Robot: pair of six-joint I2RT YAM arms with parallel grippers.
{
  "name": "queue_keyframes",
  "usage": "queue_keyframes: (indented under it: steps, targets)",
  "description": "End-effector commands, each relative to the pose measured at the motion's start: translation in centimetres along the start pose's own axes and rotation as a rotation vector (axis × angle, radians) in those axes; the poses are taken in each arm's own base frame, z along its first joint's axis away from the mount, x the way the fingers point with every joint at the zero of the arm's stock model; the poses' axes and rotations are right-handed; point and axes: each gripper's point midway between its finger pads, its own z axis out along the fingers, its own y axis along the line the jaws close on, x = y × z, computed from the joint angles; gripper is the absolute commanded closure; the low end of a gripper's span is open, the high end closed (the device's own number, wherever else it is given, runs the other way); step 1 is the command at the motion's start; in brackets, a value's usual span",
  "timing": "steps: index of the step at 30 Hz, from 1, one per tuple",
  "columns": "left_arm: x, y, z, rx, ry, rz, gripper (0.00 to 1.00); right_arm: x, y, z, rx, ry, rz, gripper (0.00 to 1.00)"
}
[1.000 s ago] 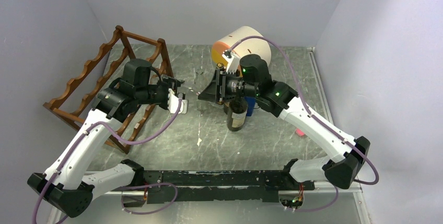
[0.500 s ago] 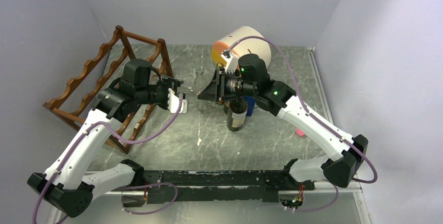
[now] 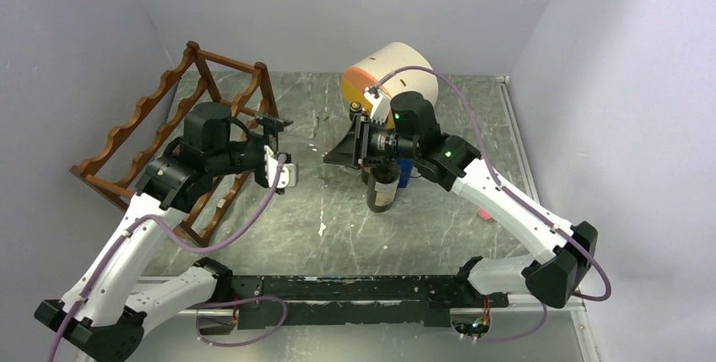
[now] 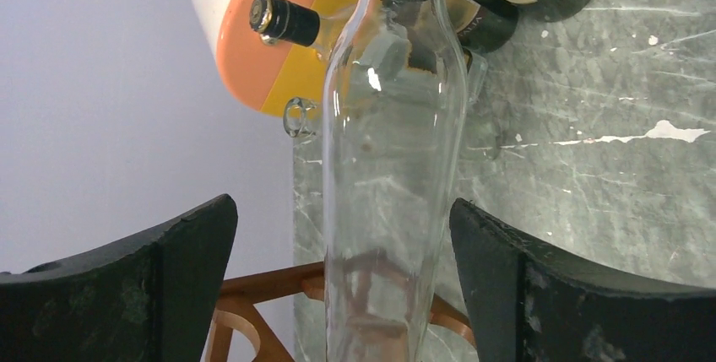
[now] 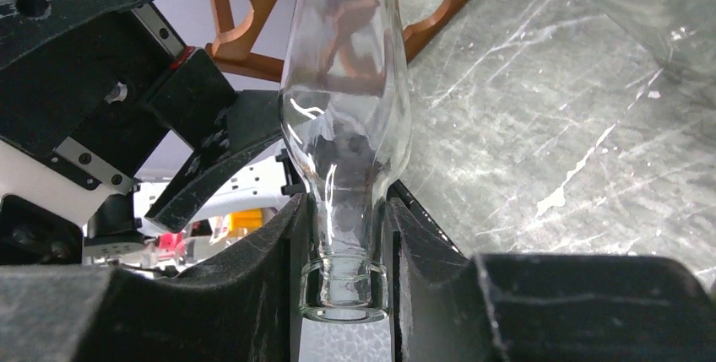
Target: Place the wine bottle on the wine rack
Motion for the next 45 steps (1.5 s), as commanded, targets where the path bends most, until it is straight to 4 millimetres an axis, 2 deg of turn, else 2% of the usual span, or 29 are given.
queue_keyframes:
  steps: [1,3,6,9,12,14,17,19,24,30,38,45]
  targets:
    - [-1.7,-0.5,-0.7,0.038,-0.053,-0.012,0.01,-1.8,2.5,-1.6,-0.097,-0.076,0.015,1.00]
    - [-2.7,-0.6,-1.5,0.042,-0.081,-0.012,0.01,-1.8,2.4,-1.6,-0.094,-0.079,0.022,1.00]
    - [-5.0,0.3,-3.0,-0.003,-0.151,-0.003,0.01,-1.7,2.2,-1.5,-0.097,-0.080,0.027,1.00]
    - [-7.4,2.5,-5.0,-0.130,-0.220,-0.038,0.01,-1.7,2.0,-1.4,-0.092,-0.086,0.024,1.00]
    - [-9.7,5.6,-7.6,-0.315,-0.313,-0.218,0.01,-1.2,2.1,-1.0,-0.098,-0.077,0.018,1.00]
    - [-10.8,8.1,-9.6,-0.459,-0.379,-0.399,0.01,-0.8,2.1,-0.6,-0.100,-0.075,0.012,1.00]
    - [-11.1,11.8,-13.3,-0.670,-0.431,-0.675,0.01,0.1,2.7,0.2,-0.106,-0.064,-0.003,1.00]
    - [-11.3,12.5,-14.4,-0.705,-0.431,-0.751,0.01,0.7,3.0,0.9,-0.108,-0.056,-0.008,1.00]
    - [-12.0,12.9,-16.0,-0.738,-0.478,-0.900,0.01,2.7,3.7,2.5,-0.124,-0.036,-0.013,1.00]
    - [-9.8,12.0,-15.9,-0.783,-0.409,-1.103,0.01,4.8,5.3,4.6,-0.157,-0.011,-0.036,1.00]
    - [-8.8,10.8,-15.2,-0.756,-0.332,-1.192,0.01,7.0,7.7,6.8,-0.235,-0.001,-0.045,1.00]
    - [-8.6,10.4,-15.2,-0.750,-0.311,-1.220,0.01,7.4,8.5,8.2,-0.260,-0.001,-0.036,1.00]
